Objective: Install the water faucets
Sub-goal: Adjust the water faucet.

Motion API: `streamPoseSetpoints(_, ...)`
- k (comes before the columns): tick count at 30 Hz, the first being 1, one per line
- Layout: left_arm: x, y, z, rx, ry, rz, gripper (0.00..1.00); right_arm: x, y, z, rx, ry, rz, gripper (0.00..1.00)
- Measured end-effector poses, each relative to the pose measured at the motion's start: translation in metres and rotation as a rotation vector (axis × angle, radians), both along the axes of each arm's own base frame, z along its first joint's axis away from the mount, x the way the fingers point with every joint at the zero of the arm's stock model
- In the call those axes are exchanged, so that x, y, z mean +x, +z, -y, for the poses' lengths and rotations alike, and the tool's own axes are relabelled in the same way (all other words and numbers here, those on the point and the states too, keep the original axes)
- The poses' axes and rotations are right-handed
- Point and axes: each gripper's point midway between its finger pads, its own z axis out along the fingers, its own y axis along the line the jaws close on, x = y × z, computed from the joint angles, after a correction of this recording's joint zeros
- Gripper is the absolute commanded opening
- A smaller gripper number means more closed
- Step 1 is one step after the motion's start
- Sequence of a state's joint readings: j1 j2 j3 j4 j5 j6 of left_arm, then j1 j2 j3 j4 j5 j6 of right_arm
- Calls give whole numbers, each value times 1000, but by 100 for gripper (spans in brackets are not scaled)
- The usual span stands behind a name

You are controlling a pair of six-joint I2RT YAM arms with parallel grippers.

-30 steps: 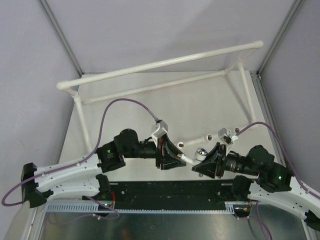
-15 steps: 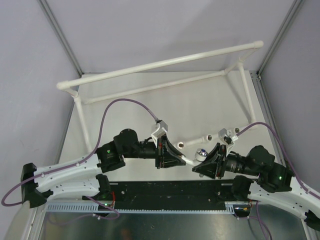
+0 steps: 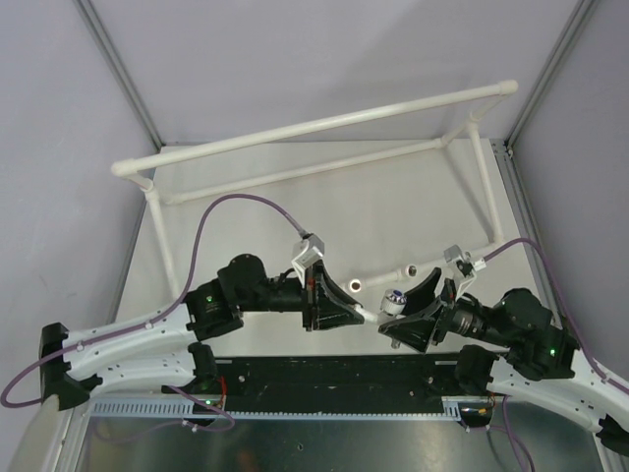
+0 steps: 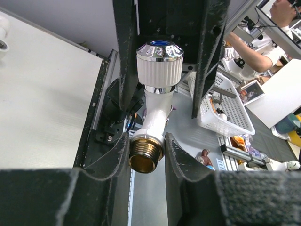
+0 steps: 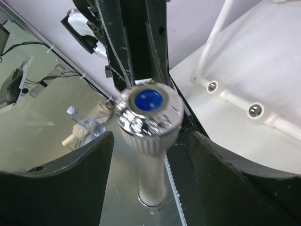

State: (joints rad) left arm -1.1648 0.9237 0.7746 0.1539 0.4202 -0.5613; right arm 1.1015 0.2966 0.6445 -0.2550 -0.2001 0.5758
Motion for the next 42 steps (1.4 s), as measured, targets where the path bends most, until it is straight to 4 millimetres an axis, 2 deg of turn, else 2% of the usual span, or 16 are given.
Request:
streamPoseSetpoints(7,0,20,-9,-62,27,11,0,1,-5,-3,40,-4,-43,69)
streamPoseSetpoints(15,2,26,-8,-92,38,14,0,2,-3,-8,94,2,-68,65)
streamPoseSetpoints(27,8,22,1,-93,50,11,0,4,12,-15,152,12,-67,50)
streamPoseSetpoints(36,14,19,4,-83,82,-6,0,4,11,-15,148,12,-70,45)
streamPoseSetpoints(42,17,18,4,-83,101,-13,0,5,3,-15,119,7,-85,39)
